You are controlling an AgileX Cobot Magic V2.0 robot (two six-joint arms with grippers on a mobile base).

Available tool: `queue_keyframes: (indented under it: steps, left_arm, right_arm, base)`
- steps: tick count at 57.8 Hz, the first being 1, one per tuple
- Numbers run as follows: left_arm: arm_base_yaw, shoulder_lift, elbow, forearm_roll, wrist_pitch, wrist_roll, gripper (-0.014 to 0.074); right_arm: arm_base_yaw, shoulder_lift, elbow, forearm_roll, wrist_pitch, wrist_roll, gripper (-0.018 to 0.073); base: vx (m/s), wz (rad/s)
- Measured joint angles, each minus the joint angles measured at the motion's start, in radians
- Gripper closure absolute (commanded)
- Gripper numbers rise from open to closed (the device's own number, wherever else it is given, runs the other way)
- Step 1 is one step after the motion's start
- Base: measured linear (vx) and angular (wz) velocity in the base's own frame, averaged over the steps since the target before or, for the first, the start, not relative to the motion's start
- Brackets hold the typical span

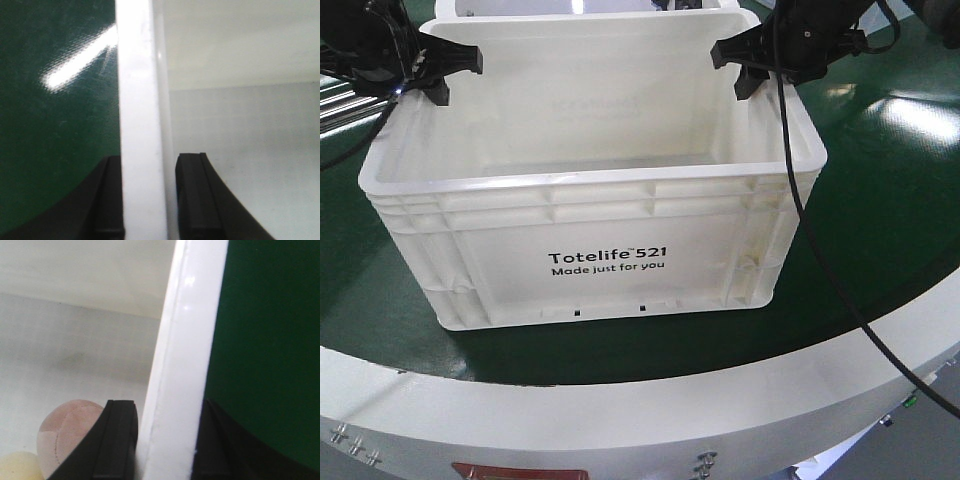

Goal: Place moving items into box and shelve
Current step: 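Lower both grippers onto the crate's side rims and grip them, then lift the crate off the conveyor with both grippers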

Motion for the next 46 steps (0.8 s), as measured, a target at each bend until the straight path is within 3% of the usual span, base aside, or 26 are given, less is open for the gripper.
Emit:
queue_keyframes:
  steps: [9, 46]
  left_arm:
    - [0.000, 0.000, 0.000, 0.000, -0.002, 0.005, 0.0607]
    - [0.000, -0.055, 0.011, -0.042, -0.062, 0.080, 0.0600]
  right_arm:
    - [0.000, 0.000, 0.000, 0.000, 0.000, -0.006, 0.0567]
    - [-0.001, -0.047, 0.009, -0.029, 0.001, -0.014, 0.0564]
  base:
    - [0.00, 0.00]
    - [0.00, 0.00]
